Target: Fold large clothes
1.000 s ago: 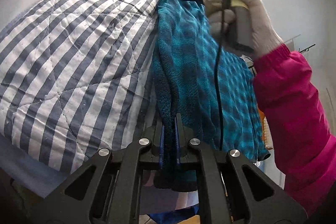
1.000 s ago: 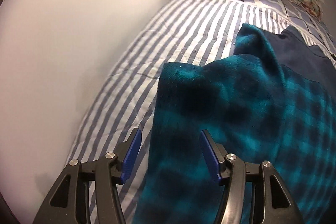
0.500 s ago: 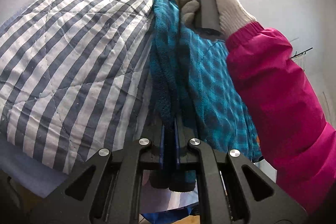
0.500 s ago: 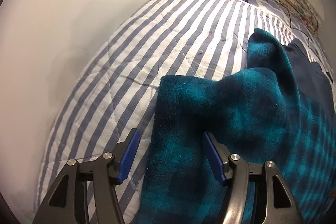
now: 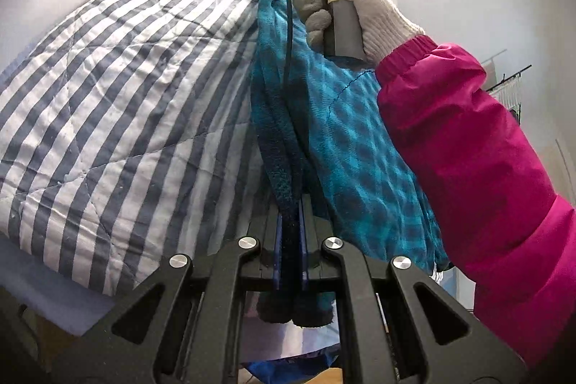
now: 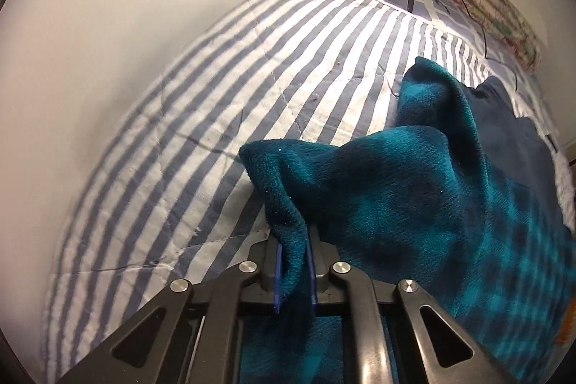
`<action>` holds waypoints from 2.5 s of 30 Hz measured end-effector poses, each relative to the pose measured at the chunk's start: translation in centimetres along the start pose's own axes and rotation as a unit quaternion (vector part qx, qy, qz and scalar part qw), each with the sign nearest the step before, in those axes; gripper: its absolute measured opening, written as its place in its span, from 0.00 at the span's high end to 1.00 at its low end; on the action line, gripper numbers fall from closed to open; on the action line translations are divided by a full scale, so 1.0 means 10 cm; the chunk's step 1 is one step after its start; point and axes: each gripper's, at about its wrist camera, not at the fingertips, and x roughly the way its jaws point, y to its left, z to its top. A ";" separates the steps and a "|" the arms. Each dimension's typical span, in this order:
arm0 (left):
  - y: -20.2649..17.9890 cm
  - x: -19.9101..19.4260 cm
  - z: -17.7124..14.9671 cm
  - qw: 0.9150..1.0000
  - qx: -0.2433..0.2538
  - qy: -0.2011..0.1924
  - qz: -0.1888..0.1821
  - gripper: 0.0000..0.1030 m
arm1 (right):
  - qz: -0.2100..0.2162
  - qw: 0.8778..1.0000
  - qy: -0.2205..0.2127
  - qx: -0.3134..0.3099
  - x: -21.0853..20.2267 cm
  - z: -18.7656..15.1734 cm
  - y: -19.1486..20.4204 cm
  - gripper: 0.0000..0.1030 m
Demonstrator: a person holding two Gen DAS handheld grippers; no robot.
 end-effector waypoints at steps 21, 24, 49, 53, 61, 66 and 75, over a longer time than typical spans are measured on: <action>-1.12 0.30 -0.14 0.990 0.138 0.012 0.004 0.95 | 0.185 0.963 -0.128 0.148 -0.79 -0.36 -1.62 0.94; -1.25 0.43 -0.17 0.988 0.152 0.023 0.007 0.95 | 0.183 0.961 -0.136 0.157 -0.85 -0.47 -1.84 0.94; -1.27 1.79 -0.31 0.977 0.150 0.149 0.025 0.95 | 0.177 0.947 -0.077 0.255 0.03 -1.10 -2.98 0.95; -1.22 1.75 -0.31 0.977 0.148 0.150 0.019 0.93 | 0.162 0.955 -0.074 0.236 -0.12 -1.08 -2.96 0.71; -1.26 1.13 -0.40 0.969 0.185 0.158 -0.037 0.82 | 0.172 0.949 -0.134 0.228 -1.15 -1.41 -3.23 0.64; -1.25 0.52 -0.37 0.969 0.211 0.102 -0.077 0.82 | 0.178 0.941 -0.181 0.222 -2.00 -1.88 -3.32 0.63; -1.13 0.67 -0.21 0.979 0.185 0.086 -0.014 0.82 | 0.167 0.932 -0.246 0.208 -3.19 -3.08 -3.15 0.63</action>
